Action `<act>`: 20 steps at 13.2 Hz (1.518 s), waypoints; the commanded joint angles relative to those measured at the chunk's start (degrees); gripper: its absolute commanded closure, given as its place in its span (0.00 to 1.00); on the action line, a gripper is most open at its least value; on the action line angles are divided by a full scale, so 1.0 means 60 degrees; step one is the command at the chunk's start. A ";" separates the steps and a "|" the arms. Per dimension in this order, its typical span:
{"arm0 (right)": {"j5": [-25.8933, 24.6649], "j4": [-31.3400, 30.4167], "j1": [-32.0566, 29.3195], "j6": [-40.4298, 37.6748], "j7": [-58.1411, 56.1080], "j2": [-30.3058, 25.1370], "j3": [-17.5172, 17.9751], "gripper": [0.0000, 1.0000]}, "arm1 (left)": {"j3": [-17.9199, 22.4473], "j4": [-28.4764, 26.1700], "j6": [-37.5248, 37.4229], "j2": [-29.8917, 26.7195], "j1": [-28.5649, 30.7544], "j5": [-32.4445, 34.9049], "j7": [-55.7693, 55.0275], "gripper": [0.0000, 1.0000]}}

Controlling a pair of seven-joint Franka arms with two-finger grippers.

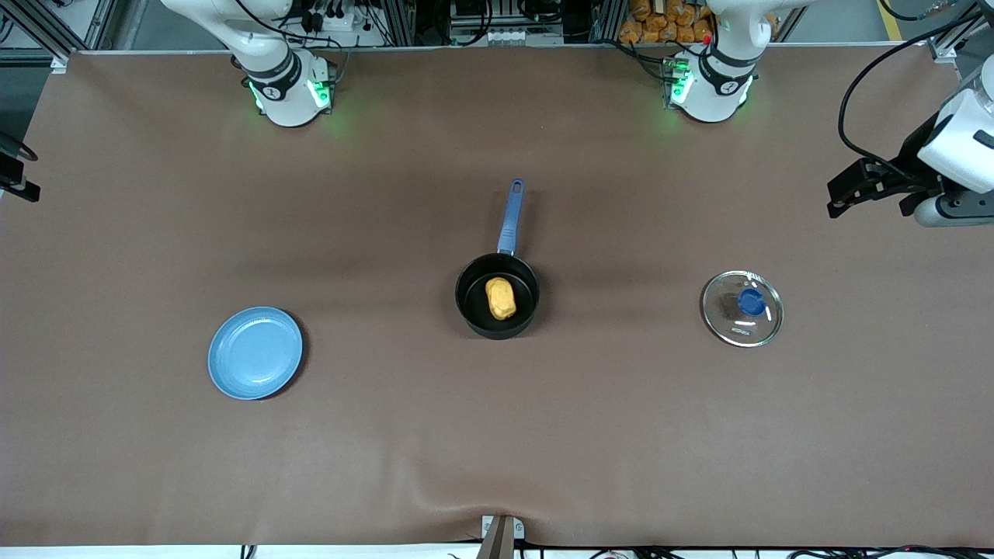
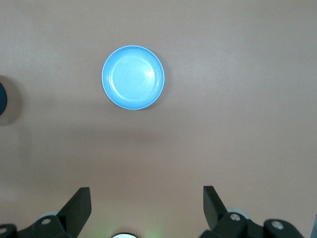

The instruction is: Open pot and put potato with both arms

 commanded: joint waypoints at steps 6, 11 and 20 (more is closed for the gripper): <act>-0.0046 -0.2580 0.0606 0.1680 0.0316 -0.1947 -0.0142 0.00 | -0.0006 -0.0336 -0.0026 -0.0312 0.0093 0.0116 0.0196 0.00; -0.0075 -0.2776 0.1253 0.1682 0.0507 -0.1907 -0.0701 0.00 | -0.0020 -0.0307 -0.0041 -0.0283 0.0254 -0.0001 0.0211 0.00; -0.0149 -0.2980 0.1532 0.2167 0.0522 -0.1775 -0.0686 0.00 | -0.0020 -0.0175 -0.0055 -0.0180 0.0254 -0.0045 0.0196 0.00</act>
